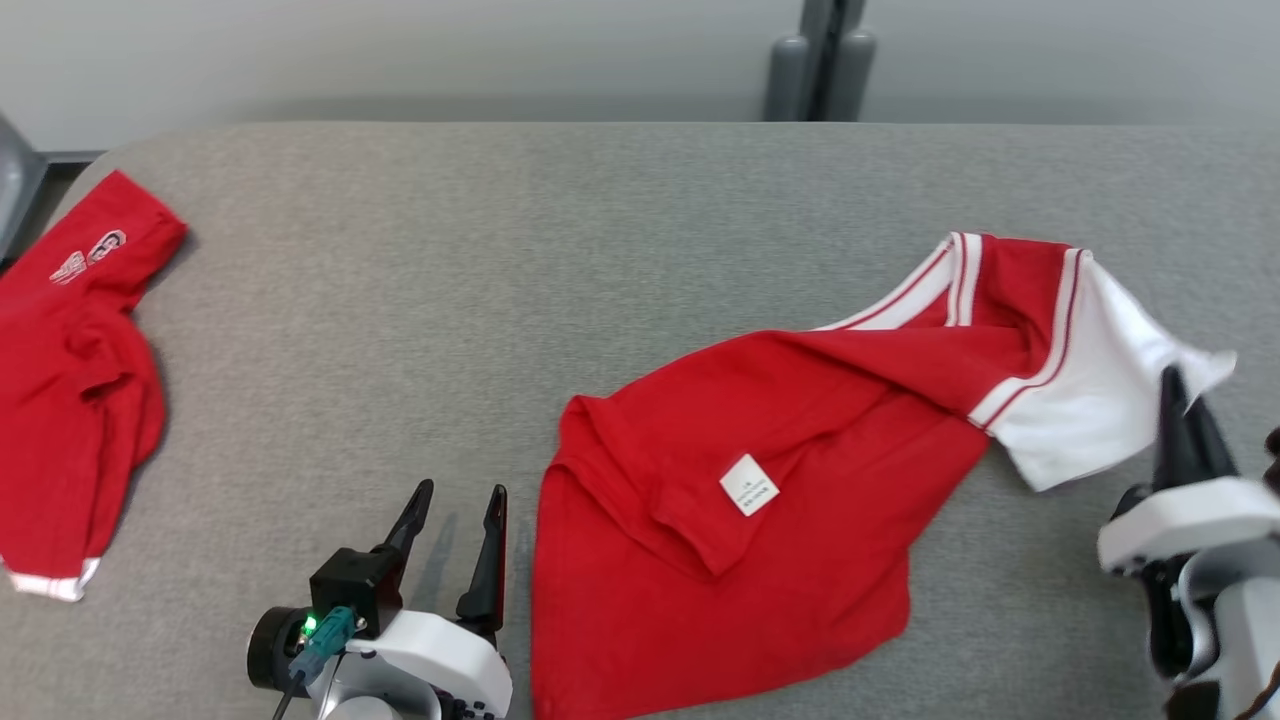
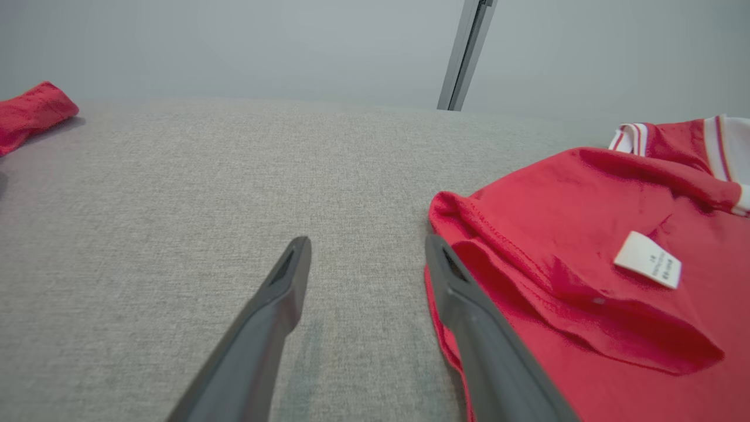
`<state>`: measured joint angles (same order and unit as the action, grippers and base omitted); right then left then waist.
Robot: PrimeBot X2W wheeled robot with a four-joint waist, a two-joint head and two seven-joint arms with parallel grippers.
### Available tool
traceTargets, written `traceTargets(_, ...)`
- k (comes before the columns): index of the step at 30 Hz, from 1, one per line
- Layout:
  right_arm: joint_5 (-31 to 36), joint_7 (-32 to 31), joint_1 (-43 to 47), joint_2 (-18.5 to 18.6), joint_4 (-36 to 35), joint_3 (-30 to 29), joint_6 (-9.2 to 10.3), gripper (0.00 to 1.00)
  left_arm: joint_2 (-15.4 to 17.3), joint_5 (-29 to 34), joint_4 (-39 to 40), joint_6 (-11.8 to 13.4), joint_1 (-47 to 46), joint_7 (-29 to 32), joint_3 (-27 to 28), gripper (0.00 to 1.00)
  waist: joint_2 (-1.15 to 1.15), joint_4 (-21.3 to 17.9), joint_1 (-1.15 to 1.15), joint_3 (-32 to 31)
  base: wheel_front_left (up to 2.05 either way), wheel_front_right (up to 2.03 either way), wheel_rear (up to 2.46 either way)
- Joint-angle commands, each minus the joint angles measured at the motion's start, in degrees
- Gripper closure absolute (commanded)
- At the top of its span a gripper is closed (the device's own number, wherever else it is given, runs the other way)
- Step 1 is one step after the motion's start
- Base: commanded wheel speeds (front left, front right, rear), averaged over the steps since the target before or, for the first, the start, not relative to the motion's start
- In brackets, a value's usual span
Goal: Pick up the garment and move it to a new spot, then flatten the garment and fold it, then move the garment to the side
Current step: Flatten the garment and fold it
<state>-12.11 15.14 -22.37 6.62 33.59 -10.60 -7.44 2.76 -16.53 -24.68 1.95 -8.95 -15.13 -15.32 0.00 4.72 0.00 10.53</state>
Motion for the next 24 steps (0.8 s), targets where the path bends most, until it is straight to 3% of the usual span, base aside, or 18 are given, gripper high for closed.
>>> traceTargets(1,0.49,0.0,1.28,-0.62,-0.21,0.15,-0.08,0.0,0.25,0.49,0.02,-0.38,-0.99,-0.02,0.13,0.0,0.0,-2.11,0.0,-0.08,0.0,0.0,0.0)
traceTargets(12,2.24,0.0,7.11,-3.42,-5.84,-2.62,-0.05,0.0,0.27,-1.93,-1.57,-1.84,-0.92,-0.02,-4.61,0.0,0.0,-7.09,0.0,-1.11,0.0,0.0,0.0)
traceTargets(24,0.05,0.0,6.44,-3.54,-6.83,-0.01,-0.05,0.0,0.27,-8.74,-4.92,-4.06,-2.51,-0.02,-12.31,0.0,0.0,-9.42,0.0,-0.21,0.0,0.0,0.0)
